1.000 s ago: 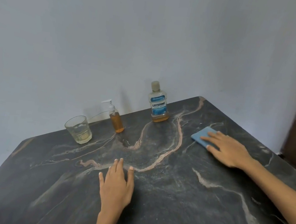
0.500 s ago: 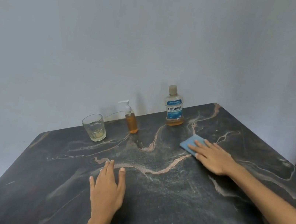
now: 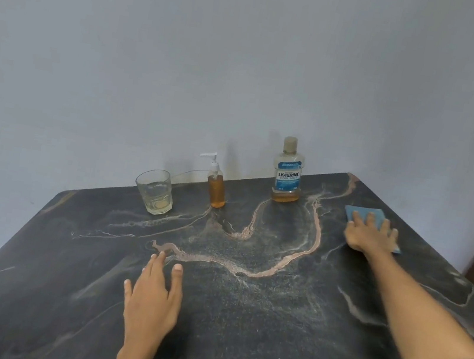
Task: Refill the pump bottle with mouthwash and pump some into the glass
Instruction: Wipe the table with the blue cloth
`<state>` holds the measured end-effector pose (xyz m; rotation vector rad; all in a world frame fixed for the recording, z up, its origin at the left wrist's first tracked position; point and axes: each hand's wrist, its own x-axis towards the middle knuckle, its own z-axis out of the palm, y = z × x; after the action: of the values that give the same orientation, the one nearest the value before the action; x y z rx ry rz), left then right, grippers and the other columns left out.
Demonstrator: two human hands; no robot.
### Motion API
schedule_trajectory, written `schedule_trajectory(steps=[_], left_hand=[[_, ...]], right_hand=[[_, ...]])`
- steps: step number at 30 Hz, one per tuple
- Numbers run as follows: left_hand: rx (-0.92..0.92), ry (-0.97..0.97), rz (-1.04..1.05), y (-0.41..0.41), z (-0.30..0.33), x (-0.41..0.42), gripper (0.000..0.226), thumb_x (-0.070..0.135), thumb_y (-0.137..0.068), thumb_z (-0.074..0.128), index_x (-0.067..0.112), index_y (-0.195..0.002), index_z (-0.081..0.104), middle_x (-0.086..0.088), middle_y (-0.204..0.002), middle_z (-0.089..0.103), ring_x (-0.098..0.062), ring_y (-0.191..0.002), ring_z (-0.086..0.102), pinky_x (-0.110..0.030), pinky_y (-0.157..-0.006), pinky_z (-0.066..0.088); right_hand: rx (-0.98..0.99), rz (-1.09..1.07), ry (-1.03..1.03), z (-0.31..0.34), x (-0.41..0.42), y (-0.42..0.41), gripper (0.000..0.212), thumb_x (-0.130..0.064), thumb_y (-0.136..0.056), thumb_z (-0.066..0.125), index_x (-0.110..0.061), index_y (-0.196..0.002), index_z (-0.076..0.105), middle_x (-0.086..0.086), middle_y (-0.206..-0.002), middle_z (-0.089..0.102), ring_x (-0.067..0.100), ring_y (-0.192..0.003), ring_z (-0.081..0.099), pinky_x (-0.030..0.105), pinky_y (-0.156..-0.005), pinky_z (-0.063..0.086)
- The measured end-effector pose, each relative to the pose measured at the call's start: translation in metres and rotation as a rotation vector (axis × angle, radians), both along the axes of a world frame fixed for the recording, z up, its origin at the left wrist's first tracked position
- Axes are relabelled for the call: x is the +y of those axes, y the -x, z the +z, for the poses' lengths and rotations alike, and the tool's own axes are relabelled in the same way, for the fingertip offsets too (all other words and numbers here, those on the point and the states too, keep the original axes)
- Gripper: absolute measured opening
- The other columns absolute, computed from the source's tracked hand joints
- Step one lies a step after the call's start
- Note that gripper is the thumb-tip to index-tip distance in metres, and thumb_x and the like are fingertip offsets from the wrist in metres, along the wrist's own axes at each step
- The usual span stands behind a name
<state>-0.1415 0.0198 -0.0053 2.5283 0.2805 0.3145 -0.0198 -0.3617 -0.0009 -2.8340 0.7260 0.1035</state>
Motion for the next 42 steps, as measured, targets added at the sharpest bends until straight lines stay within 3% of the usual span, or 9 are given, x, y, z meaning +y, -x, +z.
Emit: schedule_trajectory(steps=[7,10,12,17,21,30,35,38,42], left_hand=[[0.006,0.026,0.044,0.005,-0.002,0.018,0.058,0.047,-0.098,0.027,0.017,-0.147,0.028,-0.001,-0.154,0.030,-0.018,-0.143,0.025,-0.046,-0.118,0.004],[-0.004,0.032,0.058,0.006,-0.001,0.028,0.058,0.046,-0.098,0.028,0.016,-0.147,0.028,-0.002,-0.153,0.031,-0.019,-0.142,0.027,-0.046,-0.118,0.005],[-0.020,0.035,0.075,0.007,0.000,0.040,0.057,0.046,-0.098,0.029,0.016,-0.147,0.028,-0.002,-0.153,0.032,-0.018,-0.142,0.027,-0.046,-0.118,0.006],[-0.032,0.032,0.140,0.010,0.001,0.084,0.056,0.045,-0.099,0.029,0.015,-0.147,0.029,-0.001,-0.154,0.031,-0.017,-0.143,0.026,-0.046,-0.117,0.006],[-0.036,0.059,0.205,0.011,-0.001,0.121,0.056,0.044,-0.099,0.029,0.014,-0.147,0.028,-0.002,-0.155,0.029,-0.018,-0.143,0.024,-0.045,-0.118,0.004],[0.003,0.068,0.270,0.000,-0.004,0.189,0.057,0.045,-0.099,0.027,0.016,-0.148,0.025,-0.001,-0.155,0.027,-0.017,-0.143,0.024,-0.044,-0.118,0.003],[0.021,0.034,0.287,-0.015,-0.006,0.225,0.056,0.045,-0.099,0.028,0.016,-0.148,0.025,-0.001,-0.155,0.028,-0.017,-0.143,0.024,-0.044,-0.118,0.004],[0.046,0.000,0.277,-0.023,-0.010,0.241,0.057,0.045,-0.099,0.027,0.016,-0.148,0.024,-0.002,-0.155,0.027,-0.017,-0.144,0.022,-0.045,-0.118,0.003],[0.077,-0.034,0.259,-0.036,-0.016,0.254,0.057,0.045,-0.099,0.025,0.016,-0.149,0.022,-0.002,-0.156,0.025,-0.016,-0.145,0.020,-0.045,-0.118,0.003]], right_hand=[[-0.021,0.502,0.009,-0.009,0.158,-0.003,0.051,-0.040,-0.100,0.013,-0.030,-0.150,0.004,0.004,-0.158,-0.003,0.033,-0.143,-0.007,0.051,-0.115,-0.006],[-0.044,0.863,-0.018,-0.017,0.171,0.031,0.047,-0.041,-0.101,0.017,-0.039,-0.147,0.011,-0.007,-0.157,0.002,0.021,-0.145,-0.005,0.043,-0.115,-0.006],[-0.073,0.985,-0.079,-0.020,0.157,0.050,0.045,-0.044,-0.100,0.022,-0.046,-0.144,0.015,-0.015,-0.155,0.006,0.011,-0.144,-0.002,0.037,-0.114,-0.005],[-0.172,0.826,-0.129,-0.014,0.144,0.046,0.043,-0.047,-0.097,0.036,-0.046,-0.139,0.032,-0.015,-0.152,0.023,0.010,-0.142,0.015,0.039,-0.116,0.008],[-0.111,0.759,-0.002,-0.016,0.210,0.006,0.046,-0.043,-0.100,0.026,-0.037,-0.145,0.023,-0.006,-0.156,0.016,0.022,-0.144,0.012,0.044,-0.116,0.007],[-0.091,1.101,-0.043,-0.017,0.420,-0.008,0.047,-0.041,-0.100,0.025,-0.035,-0.146,0.024,-0.004,-0.157,0.014,0.025,-0.144,0.008,0.042,-0.115,0.003],[-0.054,1.459,-0.196,-0.022,0.436,0.013,0.049,-0.050,-0.093,0.041,-0.045,-0.141,0.030,-0.018,-0.154,0.015,0.004,-0.141,0.004,0.031,-0.115,-0.002],[-0.100,1.458,-0.217,-0.022,0.429,-0.010,0.049,-0.052,-0.093,0.041,-0.047,-0.140,0.031,-0.021,-0.153,0.017,0.000,-0.141,0.005,0.029,-0.115,-0.003],[-0.117,1.262,-0.056,-0.023,0.466,-0.072,0.049,-0.051,-0.098,0.024,-0.040,-0.146,0.020,-0.011,-0.156,0.012,0.015,-0.145,0.004,0.037,-0.116,-0.001]])
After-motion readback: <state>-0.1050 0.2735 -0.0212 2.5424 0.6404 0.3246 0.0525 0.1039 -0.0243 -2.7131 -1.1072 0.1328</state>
